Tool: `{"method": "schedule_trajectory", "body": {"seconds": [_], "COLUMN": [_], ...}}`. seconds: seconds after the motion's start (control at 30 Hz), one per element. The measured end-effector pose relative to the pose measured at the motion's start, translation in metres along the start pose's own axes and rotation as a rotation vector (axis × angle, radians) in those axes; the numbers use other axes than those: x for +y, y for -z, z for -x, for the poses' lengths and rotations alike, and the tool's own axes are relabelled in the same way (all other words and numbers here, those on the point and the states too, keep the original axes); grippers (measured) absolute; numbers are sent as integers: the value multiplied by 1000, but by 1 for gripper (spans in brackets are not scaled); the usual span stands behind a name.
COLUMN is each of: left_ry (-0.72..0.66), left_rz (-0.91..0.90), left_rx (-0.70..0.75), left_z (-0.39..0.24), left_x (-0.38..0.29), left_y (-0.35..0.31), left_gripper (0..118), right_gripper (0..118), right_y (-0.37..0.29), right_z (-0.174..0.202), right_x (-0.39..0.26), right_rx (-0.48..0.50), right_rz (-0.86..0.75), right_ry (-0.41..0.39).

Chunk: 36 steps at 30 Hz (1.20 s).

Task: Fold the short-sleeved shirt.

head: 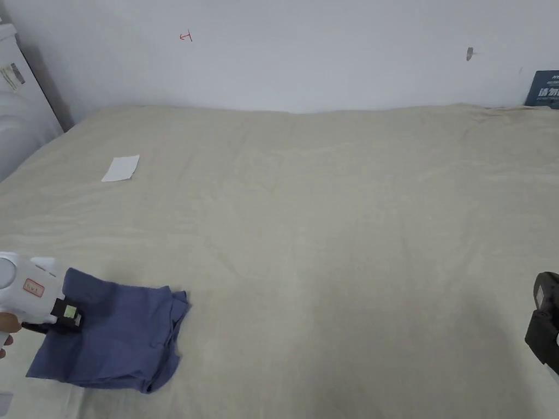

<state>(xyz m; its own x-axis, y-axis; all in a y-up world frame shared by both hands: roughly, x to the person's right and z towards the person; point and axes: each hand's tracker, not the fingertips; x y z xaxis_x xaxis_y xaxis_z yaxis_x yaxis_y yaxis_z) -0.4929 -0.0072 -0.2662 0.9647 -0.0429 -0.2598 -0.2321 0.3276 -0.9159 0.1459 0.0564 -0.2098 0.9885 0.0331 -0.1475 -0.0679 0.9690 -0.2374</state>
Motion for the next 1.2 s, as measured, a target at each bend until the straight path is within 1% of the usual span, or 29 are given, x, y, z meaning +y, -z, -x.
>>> {"method": "schedule_trajectory", "body": {"seconds": [0.17,0.33,0.37,0.4,0.43,0.5,0.53,0.57,0.6,0.63,0.73,0.8,0.87,0.9,0.93,1.0,1.07,1.2], "left_ry": [-29,-16,-18,-19,-19,7,8,9,6,7,24,15,27,34,31,25,21,16], "left_rz": [20,10,9,1,-11,-44,-63,-68,-78,-104,-222,-310,-438,-511,-586,-689,-753,-902], "left_rx": [23,62,64,68,96,126,130,129,134,143,163,223,259,254,238,230,218,155], "left_z": [1,-9,-9,-9,-8,-10,-10,-7,-7,-8,-9,-14,-21,-24,-27,-42,-52,-81], "left_x": [1,-6,-6,-7,-7,-8,-8,-6,-4,-3,1,3,1,0,-2,-9,-10,-22], "left_y": [19,27,26,25,25,19,15,15,13,9,-6,-19,-36,-46,-56,-79,-98,-136], "left_gripper": [15,16,17,22,31,68,83,104,113,117,117,117,117,117,117,117,117,117], "right_gripper": [1,1,1,1,1,1,1,1,1,1,1,1,1,1,1,1,1,1], "right_y": [1,2,1,0,0,-1,-2,-2,-3,-3,-4,-3,-4,-3,-3,-4,-3,-2], "right_z": [2,2,1,0,0,-1,-1,-2,-2,-1,-1,0,-1,-15,-21,-25,-27,-30], "right_x": [-2,-2,0,0,1,1,1,1,2,1,4,6,9,3,2,6,10,20], "right_rx": [-4,-8,-6,-6,-6,-5,-6,-6,-6,-6,2,6,10,13,14,20,25,31], "right_rz": [12,18,17,16,14,13,12,11,9,8,1,-7,-16,-19,-24,-36,-48,-81], "right_ry": [2,11,12,9,7,12,17,19,24,27,31,33,37,37,37,38,37,30]}}
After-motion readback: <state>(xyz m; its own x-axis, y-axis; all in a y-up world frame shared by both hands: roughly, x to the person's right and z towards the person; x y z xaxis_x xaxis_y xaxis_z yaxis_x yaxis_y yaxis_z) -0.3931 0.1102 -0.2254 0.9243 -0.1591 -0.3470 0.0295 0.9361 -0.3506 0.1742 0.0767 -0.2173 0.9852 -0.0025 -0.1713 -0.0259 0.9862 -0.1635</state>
